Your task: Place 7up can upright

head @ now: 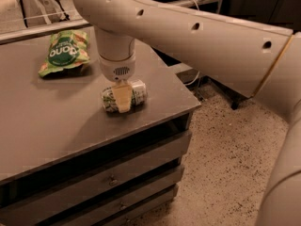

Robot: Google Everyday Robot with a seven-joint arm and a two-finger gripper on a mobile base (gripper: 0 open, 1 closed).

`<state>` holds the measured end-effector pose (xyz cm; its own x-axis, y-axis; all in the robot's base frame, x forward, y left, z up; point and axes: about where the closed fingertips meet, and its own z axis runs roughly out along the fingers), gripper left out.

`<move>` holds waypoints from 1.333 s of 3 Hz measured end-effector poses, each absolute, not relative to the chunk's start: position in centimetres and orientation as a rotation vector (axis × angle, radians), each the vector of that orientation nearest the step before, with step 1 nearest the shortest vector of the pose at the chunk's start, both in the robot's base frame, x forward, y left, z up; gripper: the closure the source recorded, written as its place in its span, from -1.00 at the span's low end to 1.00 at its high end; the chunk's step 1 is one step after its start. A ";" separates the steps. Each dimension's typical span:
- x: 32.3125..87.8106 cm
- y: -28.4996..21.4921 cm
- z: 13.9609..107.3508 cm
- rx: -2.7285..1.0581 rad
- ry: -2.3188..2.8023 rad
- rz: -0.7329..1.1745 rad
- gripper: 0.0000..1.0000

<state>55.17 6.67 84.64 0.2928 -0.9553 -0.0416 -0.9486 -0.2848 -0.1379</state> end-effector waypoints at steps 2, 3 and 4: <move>55.0 6.6 85.8 -2.389 1.743 -0.043 0.92; 55.3 4.5 88.2 -2.261 1.648 0.057 1.00; 56.6 1.6 91.3 -2.071 1.517 0.153 1.00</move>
Offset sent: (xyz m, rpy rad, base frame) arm -0.0001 -0.0052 0.0128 0.0566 -0.0020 0.0198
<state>56.59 1.62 91.31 0.3525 -0.8432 -0.4060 -0.9071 -0.2012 -0.3696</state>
